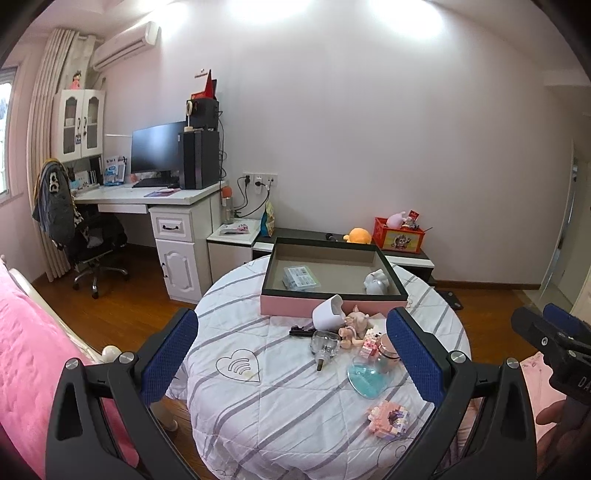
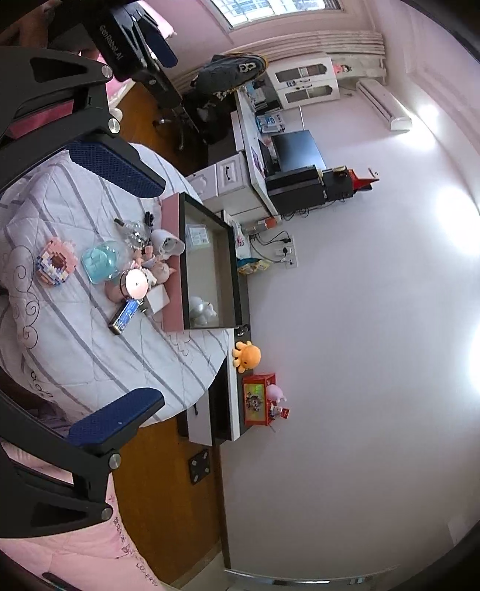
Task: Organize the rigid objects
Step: 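Withdraw both tools back over the table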
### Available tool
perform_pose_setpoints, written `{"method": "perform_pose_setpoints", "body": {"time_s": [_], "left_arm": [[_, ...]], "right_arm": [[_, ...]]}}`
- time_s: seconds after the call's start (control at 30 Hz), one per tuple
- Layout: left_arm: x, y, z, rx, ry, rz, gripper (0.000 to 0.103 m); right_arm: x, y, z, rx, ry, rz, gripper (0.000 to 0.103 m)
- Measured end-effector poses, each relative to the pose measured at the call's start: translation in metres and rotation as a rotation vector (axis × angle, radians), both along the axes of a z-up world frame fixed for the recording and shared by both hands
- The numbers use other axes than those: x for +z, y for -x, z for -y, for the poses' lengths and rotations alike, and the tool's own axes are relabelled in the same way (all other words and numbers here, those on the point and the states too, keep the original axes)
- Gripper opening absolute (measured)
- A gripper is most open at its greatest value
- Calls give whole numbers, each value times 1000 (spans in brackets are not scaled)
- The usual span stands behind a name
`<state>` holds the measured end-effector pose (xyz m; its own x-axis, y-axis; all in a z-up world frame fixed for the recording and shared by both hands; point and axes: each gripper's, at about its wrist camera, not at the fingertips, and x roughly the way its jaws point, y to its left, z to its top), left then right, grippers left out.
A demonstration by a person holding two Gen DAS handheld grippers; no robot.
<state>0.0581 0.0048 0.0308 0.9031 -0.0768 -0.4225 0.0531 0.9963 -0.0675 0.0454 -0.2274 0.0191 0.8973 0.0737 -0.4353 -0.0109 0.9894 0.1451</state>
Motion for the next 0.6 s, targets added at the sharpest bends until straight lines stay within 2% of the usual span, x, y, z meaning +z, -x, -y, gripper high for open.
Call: {"method": "perform_pose_setpoints", "body": {"time_s": [0.2,0.47,0.6], "left_arm": [[-7,-5,-7,12,14,-24,103],[-37,-33,-6,15,0,-110,103],[-40,-40,-4,4,-10,-98,103]], "right_arm": [[-5,-3,-2,-6,7,-24,103],[-24,-29,0,-7,23,-98,103],[-30,-40,-2,-3,35,-110,103]]}}
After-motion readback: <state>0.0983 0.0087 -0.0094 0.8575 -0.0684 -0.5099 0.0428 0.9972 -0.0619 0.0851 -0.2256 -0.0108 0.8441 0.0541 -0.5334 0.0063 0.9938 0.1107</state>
